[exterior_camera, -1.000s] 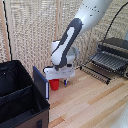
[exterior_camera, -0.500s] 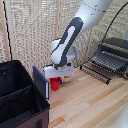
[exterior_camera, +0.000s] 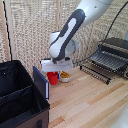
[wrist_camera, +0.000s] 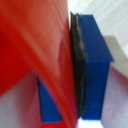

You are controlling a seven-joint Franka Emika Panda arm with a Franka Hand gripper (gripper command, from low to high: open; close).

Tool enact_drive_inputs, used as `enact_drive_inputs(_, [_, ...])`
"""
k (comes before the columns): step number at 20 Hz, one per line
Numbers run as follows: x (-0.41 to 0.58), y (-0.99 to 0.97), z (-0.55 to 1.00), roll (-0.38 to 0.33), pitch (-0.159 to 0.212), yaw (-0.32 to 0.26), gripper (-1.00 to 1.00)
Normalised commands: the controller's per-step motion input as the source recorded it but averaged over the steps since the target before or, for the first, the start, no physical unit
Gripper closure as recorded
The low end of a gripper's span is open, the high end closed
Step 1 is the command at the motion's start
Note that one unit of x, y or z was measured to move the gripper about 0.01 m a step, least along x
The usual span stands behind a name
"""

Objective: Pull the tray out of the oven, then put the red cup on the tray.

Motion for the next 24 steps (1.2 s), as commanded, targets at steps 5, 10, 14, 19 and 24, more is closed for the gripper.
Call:
enact_drive_inputs(5, [0.257, -0.03, 0.85, -0.002, 0.075, -0.283, 1.00])
enact_drive_inputs(10, [0.206, -0.28, 0.88, 0.000, 0.097, -0.265, 1.00])
enact_drive_inputs(14, [0.167, -0.47, 0.77, 0.000, 0.054, -0.233, 1.00])
enact_drive_inputs(19, [0.137, -0.71, 0.65, 0.006, 0.000, -0.151, 1.00])
enact_drive_inputs(24, [0.140, -0.76, 0.44, 0.010, -0.019, -0.130, 1.00])
